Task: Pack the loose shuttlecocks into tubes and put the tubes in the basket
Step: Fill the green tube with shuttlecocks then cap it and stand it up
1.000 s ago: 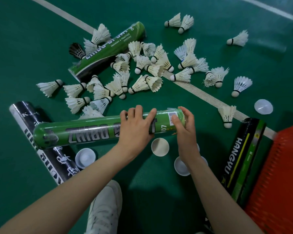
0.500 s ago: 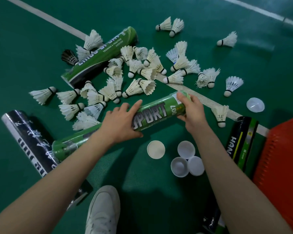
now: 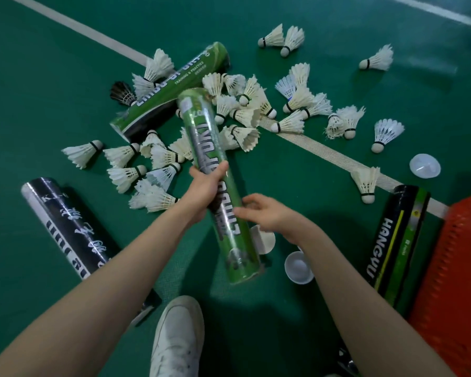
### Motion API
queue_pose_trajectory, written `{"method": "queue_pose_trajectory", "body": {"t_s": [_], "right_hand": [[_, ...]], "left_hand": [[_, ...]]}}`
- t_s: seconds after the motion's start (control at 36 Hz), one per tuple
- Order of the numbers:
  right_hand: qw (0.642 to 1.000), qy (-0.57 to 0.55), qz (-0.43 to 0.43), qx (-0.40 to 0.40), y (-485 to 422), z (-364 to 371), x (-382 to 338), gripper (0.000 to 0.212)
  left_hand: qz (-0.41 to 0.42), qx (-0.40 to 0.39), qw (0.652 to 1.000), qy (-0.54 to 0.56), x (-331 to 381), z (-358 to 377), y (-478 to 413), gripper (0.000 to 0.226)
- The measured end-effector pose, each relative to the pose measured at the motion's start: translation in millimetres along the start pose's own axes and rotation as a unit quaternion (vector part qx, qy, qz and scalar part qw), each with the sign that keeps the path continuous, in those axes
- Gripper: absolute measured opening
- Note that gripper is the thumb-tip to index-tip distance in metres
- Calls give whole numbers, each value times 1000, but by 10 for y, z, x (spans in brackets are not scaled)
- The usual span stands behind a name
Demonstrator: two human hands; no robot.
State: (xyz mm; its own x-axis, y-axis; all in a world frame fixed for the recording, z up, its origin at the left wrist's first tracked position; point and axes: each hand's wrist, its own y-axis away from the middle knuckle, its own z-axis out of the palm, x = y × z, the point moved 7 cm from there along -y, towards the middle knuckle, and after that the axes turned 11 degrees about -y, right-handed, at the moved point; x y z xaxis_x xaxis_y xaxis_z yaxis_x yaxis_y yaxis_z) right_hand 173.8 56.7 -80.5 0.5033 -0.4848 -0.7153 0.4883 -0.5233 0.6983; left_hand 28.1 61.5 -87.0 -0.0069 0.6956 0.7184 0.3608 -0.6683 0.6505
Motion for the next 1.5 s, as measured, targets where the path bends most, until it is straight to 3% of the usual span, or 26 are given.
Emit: {"method": "queue_pose_trajectory", "body": {"t_s": [0.06, 0.11, 0.22, 0.31, 0.36, 0.42, 0.5, 0.53, 0.58, 0.69, 0.78, 0.83, 0.92, 0.97, 1.03, 1.08, 1.28, 1.42, 1.5], "right_hand": [[998, 38, 13, -45, 29, 72, 87, 75], [994, 99, 13, -32, 43, 33, 145, 85], [988, 141, -34, 61, 87, -170, 106, 65], [966, 221, -61, 123, 142, -344, 47, 64], [955, 255, -65, 135, 170, -429, 20, 66], [952, 271, -63, 127, 186, -478, 4, 67], [945, 296, -81, 114, 214, -498, -41, 69], [943, 299, -90, 111, 220, -491, -55, 70], [938, 303, -120, 114, 227, -470, -93, 74], [911, 286, -231, 184, 235, -488, -147, 83], [918, 128, -273, 258, 311, -542, -60, 92], [923, -2, -254, 288, 365, -554, 77, 92], [920, -140, -222, 291, 405, -505, 275, 74], [906, -183, -233, 302, 434, -499, 333, 50], [896, -197, -248, 311, 451, -493, 342, 26], [893, -205, -252, 312, 451, -485, 347, 16], [866, -184, -262, 383, 609, -628, 459, 6], [903, -171, -160, 361, 572, -709, 837, 24], [908, -106, -138, 382, 610, -740, 1000, 21]], "left_hand": [[-22, 22, 997, 76, -59, -27, -26, 71], [-35, 31, 991, 123, -122, -47, -58, 72], [-44, 27, 988, 146, -202, -60, -39, 76], [-28, 87, 996, -9, -261, -159, 43, 95], [50, 147, 972, -175, -159, -206, 244, 99], [205, 185, 896, -347, 52, -145, 500, 95], [342, 119, 710, -605, 106, 154, 633, 90], [346, 91, 668, -653, 71, 215, 618, 88], [363, 85, 630, -681, 79, 260, 629, 81], [392, 146, 635, -650, 174, 193, 612, 74], [357, 167, 677, -622, 200, 63, 592, 76], [339, 168, 690, -617, 176, 14, 590, 77], [319, 159, 704, -615, 97, -12, 592, 78], [311, 151, 712, -612, 27, -6, 610, 79], [309, 146, 719, -605, -29, -4, 631, 79], [306, 145, 723, -603, -59, -17, 653, 78], [306, 143, 704, -625, -34, -5, 756, 78], [284, 113, 675, -671, -116, 44, 761, 77], [267, 109, 676, -679, -183, 12, 729, 77]]}}
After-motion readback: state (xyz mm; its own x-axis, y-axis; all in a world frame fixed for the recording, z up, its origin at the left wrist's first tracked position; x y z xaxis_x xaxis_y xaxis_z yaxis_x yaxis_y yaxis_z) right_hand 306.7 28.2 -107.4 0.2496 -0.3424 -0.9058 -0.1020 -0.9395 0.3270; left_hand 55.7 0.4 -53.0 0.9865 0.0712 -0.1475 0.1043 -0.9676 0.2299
